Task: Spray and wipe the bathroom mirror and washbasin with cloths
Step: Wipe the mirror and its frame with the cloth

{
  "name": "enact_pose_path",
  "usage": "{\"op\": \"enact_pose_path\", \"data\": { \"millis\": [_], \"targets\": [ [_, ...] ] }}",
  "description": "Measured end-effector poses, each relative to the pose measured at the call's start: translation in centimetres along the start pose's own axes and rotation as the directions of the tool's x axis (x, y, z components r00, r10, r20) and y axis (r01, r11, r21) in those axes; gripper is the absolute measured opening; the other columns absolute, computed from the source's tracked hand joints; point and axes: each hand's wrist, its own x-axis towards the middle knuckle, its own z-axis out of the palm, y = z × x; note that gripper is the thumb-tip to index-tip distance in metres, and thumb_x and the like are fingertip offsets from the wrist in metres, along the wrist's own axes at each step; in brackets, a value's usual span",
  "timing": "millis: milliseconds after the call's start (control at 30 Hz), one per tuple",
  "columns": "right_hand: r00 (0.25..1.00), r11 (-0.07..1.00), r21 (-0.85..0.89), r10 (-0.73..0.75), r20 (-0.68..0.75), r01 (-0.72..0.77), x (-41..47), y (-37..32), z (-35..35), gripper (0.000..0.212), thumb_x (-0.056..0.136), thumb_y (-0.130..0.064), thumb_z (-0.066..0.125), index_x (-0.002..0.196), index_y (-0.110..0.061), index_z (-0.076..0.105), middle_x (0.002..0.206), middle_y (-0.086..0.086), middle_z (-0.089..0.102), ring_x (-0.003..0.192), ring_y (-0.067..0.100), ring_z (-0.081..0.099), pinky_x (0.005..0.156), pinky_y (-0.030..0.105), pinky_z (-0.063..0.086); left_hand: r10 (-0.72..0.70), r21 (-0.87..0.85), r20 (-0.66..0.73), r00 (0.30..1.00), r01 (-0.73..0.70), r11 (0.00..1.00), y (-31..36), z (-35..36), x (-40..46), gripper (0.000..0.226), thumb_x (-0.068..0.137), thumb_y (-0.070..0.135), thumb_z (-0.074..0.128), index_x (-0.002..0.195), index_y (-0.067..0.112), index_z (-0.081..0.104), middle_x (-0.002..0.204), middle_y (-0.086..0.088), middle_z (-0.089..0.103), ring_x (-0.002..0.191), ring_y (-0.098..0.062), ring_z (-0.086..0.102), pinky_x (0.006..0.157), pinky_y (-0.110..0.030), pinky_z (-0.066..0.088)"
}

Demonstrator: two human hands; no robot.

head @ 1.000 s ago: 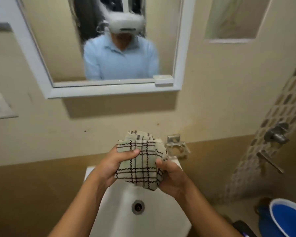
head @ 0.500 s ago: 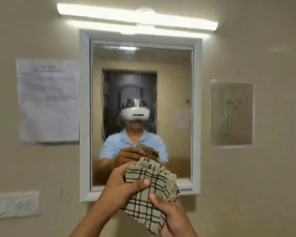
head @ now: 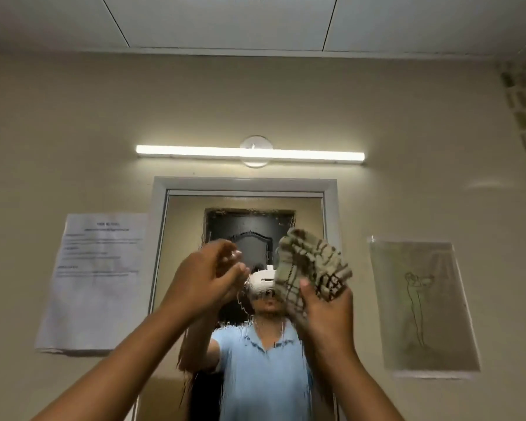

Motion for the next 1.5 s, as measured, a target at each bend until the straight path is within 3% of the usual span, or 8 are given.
{"op": "enact_pose_path", "data": {
  "millis": [100,200,267,400,700,1133,1267,1500],
  "targets": [
    [0.93,0.875,-0.375,-0.36,-0.078,0.307,2.5,-2.9,0.1,0.028,0.081,0.006,0.065,0.108,-0.001,0.07,0.093,0.005,0.069,0.09,0.025,0.068,0.08,0.033,0.058,0.071,0.228,-0.06,0.996,-0.056,0.972,-1.8,-1.4,2.6,0.043,0.087,0.043,0.064,0.123,0.021,0.058,0.115,0.001,0.062,0.095,-0.013,0.056,0.081,-0.033,0.051],
    [0.752,0.6,-0.556,-0.655,0.07,0.575,5.8,-4.5,1.0,0.068,0.074,0.009,0.066,0.138,-0.011,0.056,0.137,0.006,0.06,0.113,0.023,0.061,0.095,0.032,0.05,0.084,0.346,-0.115,0.99,-0.04,0.937,-3.8,-2.7,5.0,0.045,0.09,0.038,0.064,0.128,0.015,0.054,0.126,-0.008,0.059,0.11,-0.024,0.057,0.093,-0.04,0.048],
    [0.673,0.413,-0.662,-0.715,0.19,0.626,8.5,-5.0,1.8,0.076,0.077,0.002,0.066,0.148,-0.016,0.044,0.151,0.01,0.046,0.134,0.033,0.048,0.107,0.047,0.045,0.1,0.421,-0.143,0.985,-0.031,0.906,-5.4,-3.6,6.5,0.051,0.093,0.038,0.06,0.135,0.011,0.049,0.137,-0.012,0.053,0.127,-0.029,0.049,0.104,-0.044,0.04],
    [0.75,0.216,-0.808,-0.554,0.361,0.548,11.8,-4.4,3.9,0.088,0.083,-0.014,0.069,0.157,-0.02,0.021,0.165,0.012,0.015,0.151,0.04,0.008,0.121,0.059,0.011,0.123,0.513,-0.163,0.979,-0.023,0.858,-8.0,-5.2,8.9,0.058,0.098,0.032,0.052,0.147,0.006,0.035,0.155,-0.016,0.035,0.146,-0.03,0.027,0.119,-0.05,0.023],
    [0.789,0.232,-0.839,-0.527,0.317,0.493,11.3,-1.7,8.8,0.084,0.092,-0.05,0.029,0.156,-0.021,-0.017,0.163,0.002,-0.023,0.149,0.024,-0.026,0.121,0.052,-0.014,0.144,0.543,-0.038,0.989,-0.101,0.833,-13.9,-5.8,9.7,0.076,0.098,0.01,0.045,0.156,0.012,-0.003,0.164,-0.004,-0.011,0.151,-0.018,-0.011,0.123,-0.038,-0.002],
    [0.555,-0.076,-0.625,-0.386,0.737,0.777,9.3,-1.5,13.4,0.094,0.086,-0.028,0.057,0.159,-0.022,-0.002,0.167,-0.002,-0.01,0.151,0.019,-0.019,0.122,0.048,-0.01,0.333,0.547,0.0,0.943,-0.279,0.789,-15.8,-5.7,10.6,0.08,0.073,0.012,0.045,0.148,-0.01,0.025,0.155,-0.032,0.025,0.15,-0.037,0.008,0.116,-0.02,-0.017],
    [0.554,-0.088,-0.654,-0.455,0.697,0.751,11.4,-1.2,10.4,0.084,0.094,-0.041,0.053,0.159,-0.021,0.004,0.167,-0.001,-0.003,0.153,0.017,-0.013,0.123,0.048,-0.004,0.356,0.554,0.022,0.934,-0.308,0.774,-16.2,-5.8,10.9,0.079,0.074,0.011,0.048,0.146,-0.012,0.026,0.153,-0.034,0.027,0.144,-0.003,-0.021,0.115,-0.019,-0.017],
    [0.645,0.051,-0.728,-0.509,0.57,0.683,13.0,-1.3,4.8,0.079,0.09,-0.056,0.023,0.159,-0.021,0.008,0.167,-0.002,-0.001,0.153,0.015,-0.013,0.124,0.044,-0.007,0.342,0.541,-0.007,0.94,-0.284,0.792,-16.1,-5.7,10.7,0.08,0.073,0.014,0.043,0.147,-0.01,0.026,0.154,-0.032,0.026,0.143,-0.001,-0.024,0.116,-0.02,-0.018]
  ]
}}
